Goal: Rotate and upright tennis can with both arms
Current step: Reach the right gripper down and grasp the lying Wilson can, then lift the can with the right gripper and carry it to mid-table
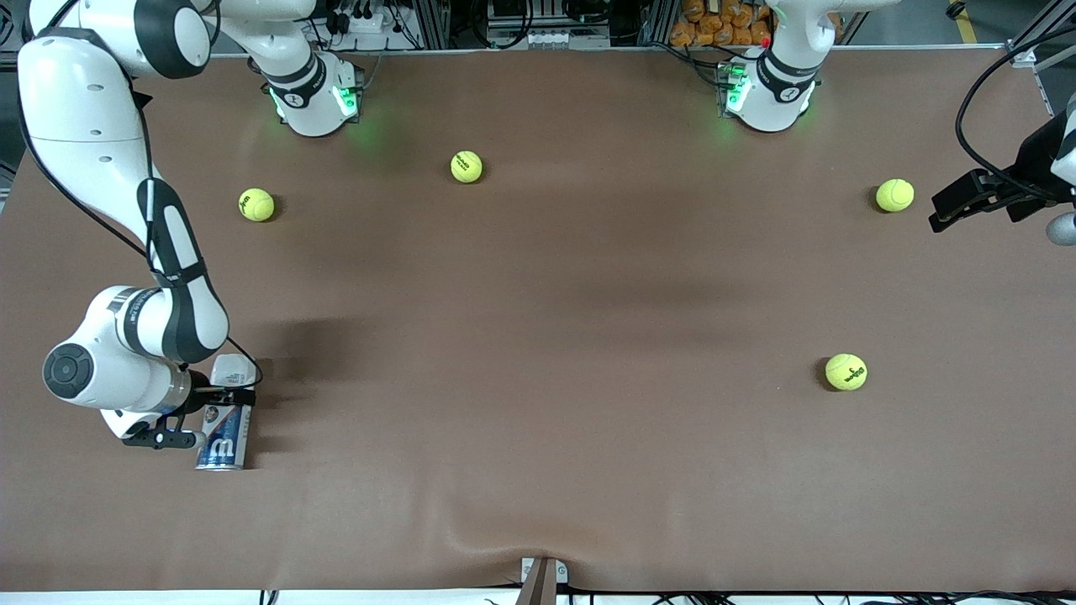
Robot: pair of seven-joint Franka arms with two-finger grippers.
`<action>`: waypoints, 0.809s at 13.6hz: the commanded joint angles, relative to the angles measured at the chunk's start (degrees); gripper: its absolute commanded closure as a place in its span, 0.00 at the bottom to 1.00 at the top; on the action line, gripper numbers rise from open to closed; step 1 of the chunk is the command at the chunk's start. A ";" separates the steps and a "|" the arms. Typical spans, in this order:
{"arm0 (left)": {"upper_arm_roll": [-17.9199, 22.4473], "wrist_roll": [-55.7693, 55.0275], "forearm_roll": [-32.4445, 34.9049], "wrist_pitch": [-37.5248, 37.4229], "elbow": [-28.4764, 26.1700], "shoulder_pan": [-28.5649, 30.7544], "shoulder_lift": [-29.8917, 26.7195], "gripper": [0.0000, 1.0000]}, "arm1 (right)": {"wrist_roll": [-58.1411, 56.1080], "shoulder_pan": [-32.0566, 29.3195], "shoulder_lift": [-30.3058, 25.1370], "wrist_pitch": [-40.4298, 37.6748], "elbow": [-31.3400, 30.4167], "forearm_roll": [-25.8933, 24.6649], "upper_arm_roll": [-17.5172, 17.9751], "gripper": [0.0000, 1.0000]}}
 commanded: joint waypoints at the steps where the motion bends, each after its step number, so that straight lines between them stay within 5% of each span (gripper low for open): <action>1: -0.02 0.09 -0.88 -0.93 0.22 0.31 -0.52 0.00 | -1.18 -0.91 1.07 0.31 1.03 0.98 0.77 0.00; 2: -0.02 0.09 -0.88 -0.93 0.14 0.22 -0.61 0.00 | -1.18 -0.99 1.07 0.22 0.94 1.07 0.77 0.00; 3: -0.02 0.09 -0.88 -0.93 0.14 0.31 -0.61 0.00 | -1.09 -0.99 1.07 0.22 0.77 1.42 0.77 0.26; 4: -0.02 0.09 -0.88 -0.93 0.22 0.31 -0.52 0.00 | -0.92 -0.91 0.98 0.22 0.77 1.77 0.86 0.42; 11: 0.07 0.18 -0.88 -0.93 0.22 0.49 -0.52 0.00 | -5.74 2.07 -5.07 -6.53 2.52 1.95 3.22 0.44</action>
